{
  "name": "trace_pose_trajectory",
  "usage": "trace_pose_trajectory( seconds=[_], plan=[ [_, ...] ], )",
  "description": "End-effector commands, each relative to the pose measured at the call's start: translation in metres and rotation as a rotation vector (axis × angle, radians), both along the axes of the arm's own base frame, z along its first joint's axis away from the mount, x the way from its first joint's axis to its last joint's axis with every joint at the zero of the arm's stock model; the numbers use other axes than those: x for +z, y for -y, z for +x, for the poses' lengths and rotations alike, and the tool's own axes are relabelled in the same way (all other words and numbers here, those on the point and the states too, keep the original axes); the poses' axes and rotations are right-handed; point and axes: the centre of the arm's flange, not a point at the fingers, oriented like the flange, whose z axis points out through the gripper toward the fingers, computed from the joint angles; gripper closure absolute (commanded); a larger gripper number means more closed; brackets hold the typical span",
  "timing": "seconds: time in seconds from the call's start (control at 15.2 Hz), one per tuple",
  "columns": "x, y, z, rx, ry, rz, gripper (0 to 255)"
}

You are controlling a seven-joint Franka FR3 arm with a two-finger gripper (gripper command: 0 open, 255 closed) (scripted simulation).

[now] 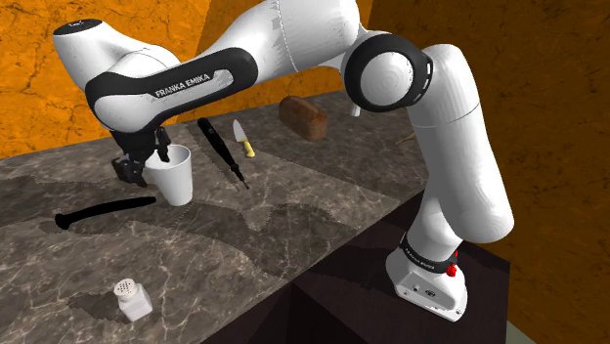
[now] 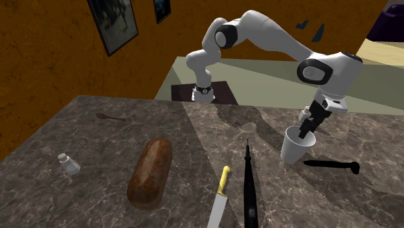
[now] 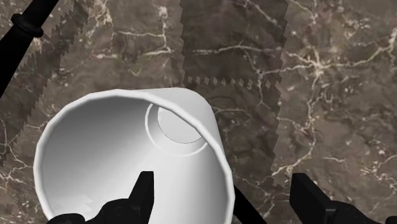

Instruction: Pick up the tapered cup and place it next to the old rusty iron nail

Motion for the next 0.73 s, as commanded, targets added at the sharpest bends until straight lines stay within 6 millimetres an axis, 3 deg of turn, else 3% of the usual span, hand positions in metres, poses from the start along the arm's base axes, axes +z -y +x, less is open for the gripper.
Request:
trace_pose_trajectory(
  seconds=[0.0,0.2,0.66],
  plan=[
    [0.013,-0.002,-0.001,0.000,0.000,0.000,0],
    [0.049,-0.006,-0.005,0.000,0.000,0.000,0],
    [0.049,-0.006,-0.005,0.000,0.000,0.000,0]
  ],
)
